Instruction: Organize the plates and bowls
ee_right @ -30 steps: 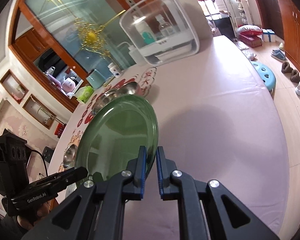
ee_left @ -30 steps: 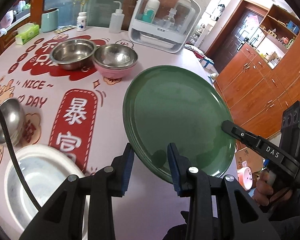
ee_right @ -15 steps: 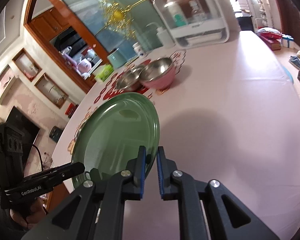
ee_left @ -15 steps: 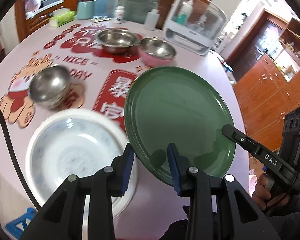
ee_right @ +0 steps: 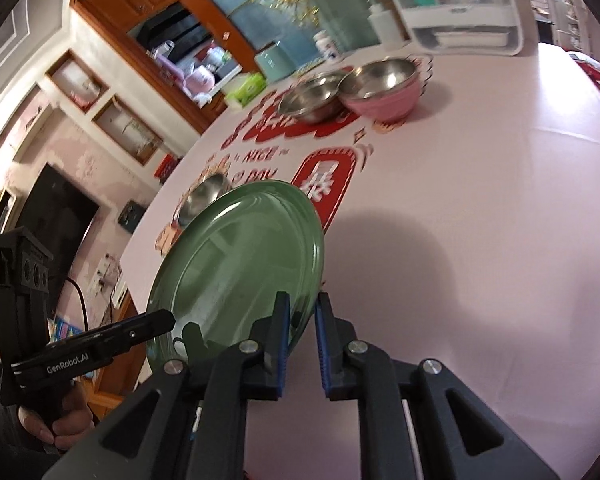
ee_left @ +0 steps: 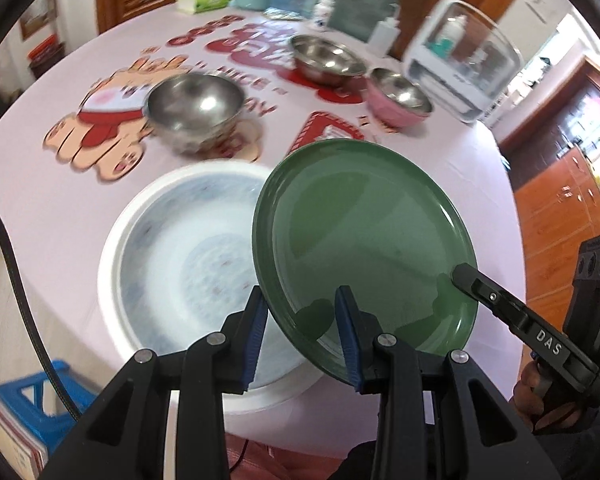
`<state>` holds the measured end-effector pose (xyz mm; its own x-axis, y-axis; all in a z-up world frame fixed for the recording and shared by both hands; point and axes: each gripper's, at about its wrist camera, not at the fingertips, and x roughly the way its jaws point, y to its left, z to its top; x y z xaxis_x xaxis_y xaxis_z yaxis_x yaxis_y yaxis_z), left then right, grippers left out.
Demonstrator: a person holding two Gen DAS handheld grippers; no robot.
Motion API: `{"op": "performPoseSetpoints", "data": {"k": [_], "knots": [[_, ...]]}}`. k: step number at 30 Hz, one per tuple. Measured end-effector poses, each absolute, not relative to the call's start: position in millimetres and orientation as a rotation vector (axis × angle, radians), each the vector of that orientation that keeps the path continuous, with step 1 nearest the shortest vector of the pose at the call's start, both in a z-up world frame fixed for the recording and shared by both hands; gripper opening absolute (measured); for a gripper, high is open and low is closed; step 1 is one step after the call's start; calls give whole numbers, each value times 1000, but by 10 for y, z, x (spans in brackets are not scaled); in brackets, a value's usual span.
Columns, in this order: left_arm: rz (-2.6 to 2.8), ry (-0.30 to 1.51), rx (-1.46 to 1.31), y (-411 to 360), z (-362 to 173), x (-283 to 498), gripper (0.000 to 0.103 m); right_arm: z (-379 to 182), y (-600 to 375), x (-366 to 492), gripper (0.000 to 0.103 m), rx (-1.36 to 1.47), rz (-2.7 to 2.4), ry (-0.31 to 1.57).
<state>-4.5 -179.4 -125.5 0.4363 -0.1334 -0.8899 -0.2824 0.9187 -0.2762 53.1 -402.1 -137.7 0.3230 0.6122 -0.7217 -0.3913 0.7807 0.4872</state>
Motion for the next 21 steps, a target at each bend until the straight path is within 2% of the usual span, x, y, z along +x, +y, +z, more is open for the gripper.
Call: {"op": "performPoseSetpoints", "data": {"k": [21], "knots": [[314,1217,-497,-1282,-1644,-309,33,-1657,-3380,423,16,119,817,1169]]}}
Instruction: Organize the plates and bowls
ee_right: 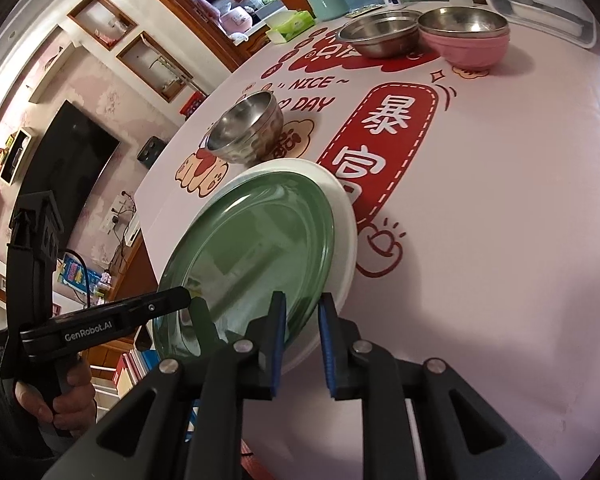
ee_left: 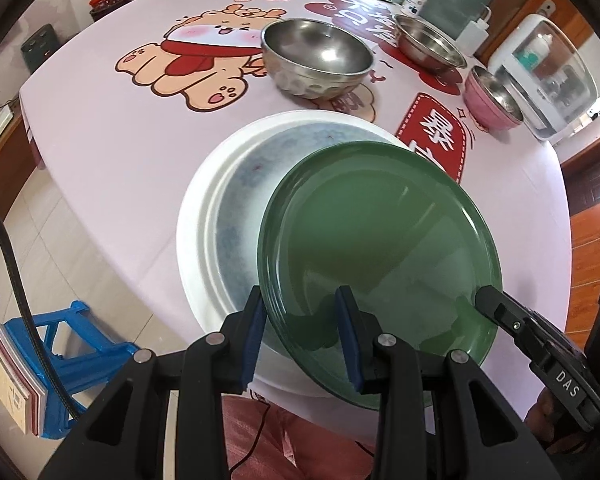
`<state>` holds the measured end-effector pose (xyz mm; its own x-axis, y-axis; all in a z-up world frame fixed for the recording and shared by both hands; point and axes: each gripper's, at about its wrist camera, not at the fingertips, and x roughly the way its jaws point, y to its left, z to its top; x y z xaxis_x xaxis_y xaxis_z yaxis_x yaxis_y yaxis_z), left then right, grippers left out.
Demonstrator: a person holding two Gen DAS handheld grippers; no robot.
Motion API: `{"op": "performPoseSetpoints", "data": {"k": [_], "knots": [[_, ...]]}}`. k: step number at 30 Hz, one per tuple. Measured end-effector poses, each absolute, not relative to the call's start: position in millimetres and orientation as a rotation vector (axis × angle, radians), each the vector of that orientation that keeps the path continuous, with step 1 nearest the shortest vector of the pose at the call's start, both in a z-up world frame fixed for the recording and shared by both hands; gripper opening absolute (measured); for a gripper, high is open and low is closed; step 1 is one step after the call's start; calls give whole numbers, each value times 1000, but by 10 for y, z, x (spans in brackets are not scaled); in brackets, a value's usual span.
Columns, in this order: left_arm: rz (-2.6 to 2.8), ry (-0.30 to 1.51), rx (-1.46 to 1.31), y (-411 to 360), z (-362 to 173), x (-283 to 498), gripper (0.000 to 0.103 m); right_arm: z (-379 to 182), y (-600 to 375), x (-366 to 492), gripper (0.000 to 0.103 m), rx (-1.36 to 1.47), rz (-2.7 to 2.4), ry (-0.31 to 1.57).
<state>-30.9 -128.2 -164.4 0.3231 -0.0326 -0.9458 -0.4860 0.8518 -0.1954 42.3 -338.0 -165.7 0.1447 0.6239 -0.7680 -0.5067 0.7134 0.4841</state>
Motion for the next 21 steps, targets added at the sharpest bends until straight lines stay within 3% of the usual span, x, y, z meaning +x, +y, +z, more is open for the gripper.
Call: {"op": "performPoseSetpoints", "data": {"k": [21], "knots": [[352,1201,-531,-1048,-1704,-228,35,-1645,-3040,431,25,7,833,1207]]}}
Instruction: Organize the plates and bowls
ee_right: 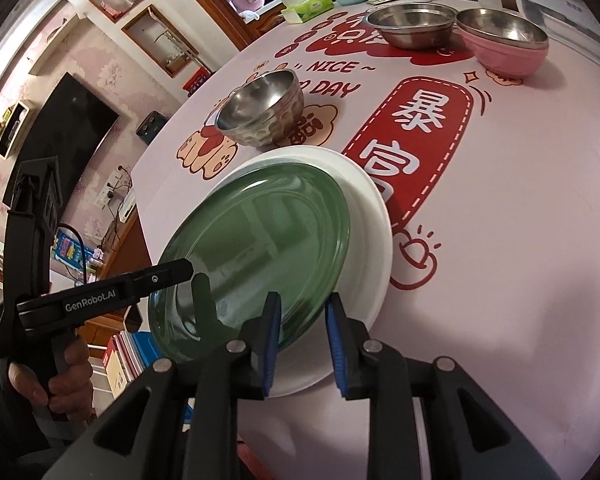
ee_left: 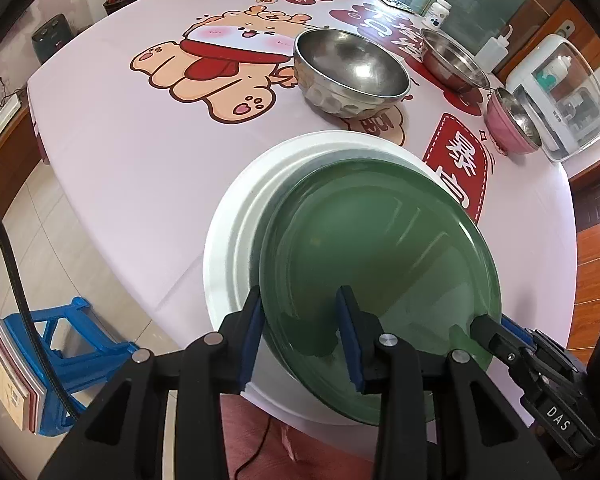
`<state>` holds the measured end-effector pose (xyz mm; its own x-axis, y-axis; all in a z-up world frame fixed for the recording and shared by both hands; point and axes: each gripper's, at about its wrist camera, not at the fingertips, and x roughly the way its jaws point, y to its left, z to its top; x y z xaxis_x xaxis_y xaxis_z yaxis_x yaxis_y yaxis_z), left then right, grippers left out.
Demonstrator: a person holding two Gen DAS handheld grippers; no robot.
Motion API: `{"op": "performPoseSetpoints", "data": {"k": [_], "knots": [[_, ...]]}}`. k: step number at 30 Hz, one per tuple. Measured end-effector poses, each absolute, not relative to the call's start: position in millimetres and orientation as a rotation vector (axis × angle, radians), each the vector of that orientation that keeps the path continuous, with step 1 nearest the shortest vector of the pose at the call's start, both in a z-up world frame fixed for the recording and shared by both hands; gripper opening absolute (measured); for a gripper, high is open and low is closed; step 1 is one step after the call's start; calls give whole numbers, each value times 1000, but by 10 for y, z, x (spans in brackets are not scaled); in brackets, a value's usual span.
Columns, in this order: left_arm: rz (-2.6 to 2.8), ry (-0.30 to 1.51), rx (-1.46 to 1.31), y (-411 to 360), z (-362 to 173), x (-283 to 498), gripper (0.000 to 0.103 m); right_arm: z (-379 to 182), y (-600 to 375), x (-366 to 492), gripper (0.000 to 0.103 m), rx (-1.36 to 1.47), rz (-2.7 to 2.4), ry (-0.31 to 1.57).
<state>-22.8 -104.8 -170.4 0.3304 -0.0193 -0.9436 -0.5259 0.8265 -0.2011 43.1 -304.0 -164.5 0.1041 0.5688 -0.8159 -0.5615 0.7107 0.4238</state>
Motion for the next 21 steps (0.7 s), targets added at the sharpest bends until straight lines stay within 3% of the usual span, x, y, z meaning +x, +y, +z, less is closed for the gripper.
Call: {"op": "performPoseSetpoints", "data": {"k": [6,14,21], "knots": [[312,1196,-537,-952,-1711,-177,36,-1655,-2953,393,25,-32,789,1235],[168,1273,-471,-903,-1736,-58,36,-1640,-2862,326,35,1,644,1248],[-2,1330,-345,-835,-1671,54,36,-1613,-2769,217,50,81,516,1247]]}}
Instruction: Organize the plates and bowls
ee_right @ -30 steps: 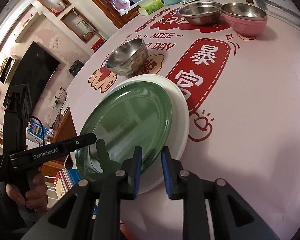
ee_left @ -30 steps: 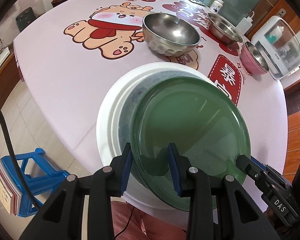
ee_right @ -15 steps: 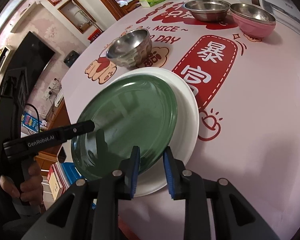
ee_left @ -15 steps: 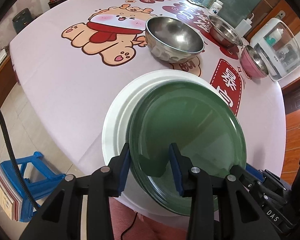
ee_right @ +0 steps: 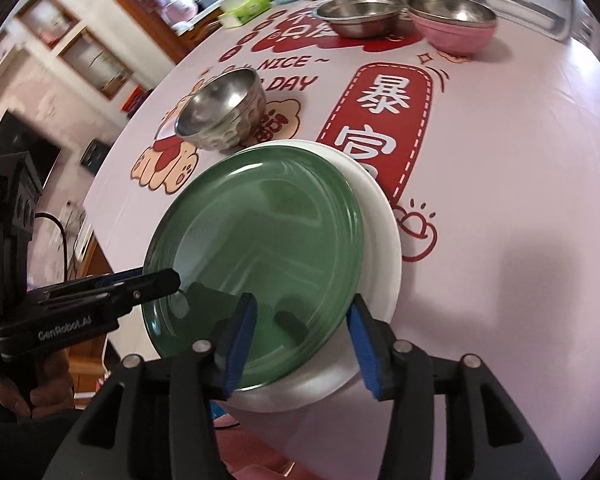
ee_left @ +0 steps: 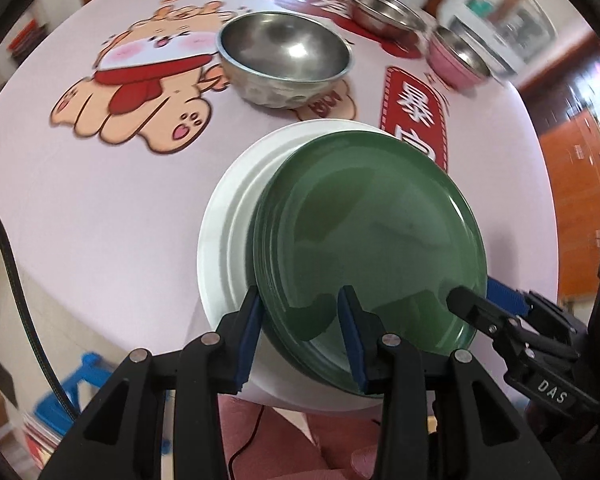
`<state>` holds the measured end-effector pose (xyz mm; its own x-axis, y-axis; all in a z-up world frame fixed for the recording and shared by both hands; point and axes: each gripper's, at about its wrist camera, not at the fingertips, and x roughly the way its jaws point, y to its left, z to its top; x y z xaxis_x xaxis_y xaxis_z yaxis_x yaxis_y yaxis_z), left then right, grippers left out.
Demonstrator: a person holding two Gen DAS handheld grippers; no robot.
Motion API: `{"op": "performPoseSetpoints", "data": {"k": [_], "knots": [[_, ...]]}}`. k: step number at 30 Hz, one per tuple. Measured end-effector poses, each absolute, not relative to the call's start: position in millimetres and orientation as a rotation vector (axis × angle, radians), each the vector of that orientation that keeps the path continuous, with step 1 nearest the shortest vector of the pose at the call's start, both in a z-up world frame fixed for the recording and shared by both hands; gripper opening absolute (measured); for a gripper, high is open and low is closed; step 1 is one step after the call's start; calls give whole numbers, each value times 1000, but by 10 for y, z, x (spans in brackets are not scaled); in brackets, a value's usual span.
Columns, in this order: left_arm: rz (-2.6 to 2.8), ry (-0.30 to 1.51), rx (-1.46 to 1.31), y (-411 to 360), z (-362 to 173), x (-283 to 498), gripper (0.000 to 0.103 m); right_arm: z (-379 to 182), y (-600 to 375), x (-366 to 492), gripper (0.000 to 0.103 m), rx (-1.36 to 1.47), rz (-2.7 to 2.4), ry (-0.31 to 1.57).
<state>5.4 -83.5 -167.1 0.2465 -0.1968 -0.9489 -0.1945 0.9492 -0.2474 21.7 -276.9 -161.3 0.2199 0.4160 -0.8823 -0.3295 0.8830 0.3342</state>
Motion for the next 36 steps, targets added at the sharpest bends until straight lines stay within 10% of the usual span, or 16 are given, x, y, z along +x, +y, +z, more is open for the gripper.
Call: {"op": "performPoseSetpoints", "data": {"k": [13,36], "knots": [[-281,1280,-128,-715,-1435,8,38,-1503,-2700,-102,75,232,225,1110],[-236,1131,-73,-25,-897,95,61,-1251,-2579,-120,76,294,99,1022]]}}
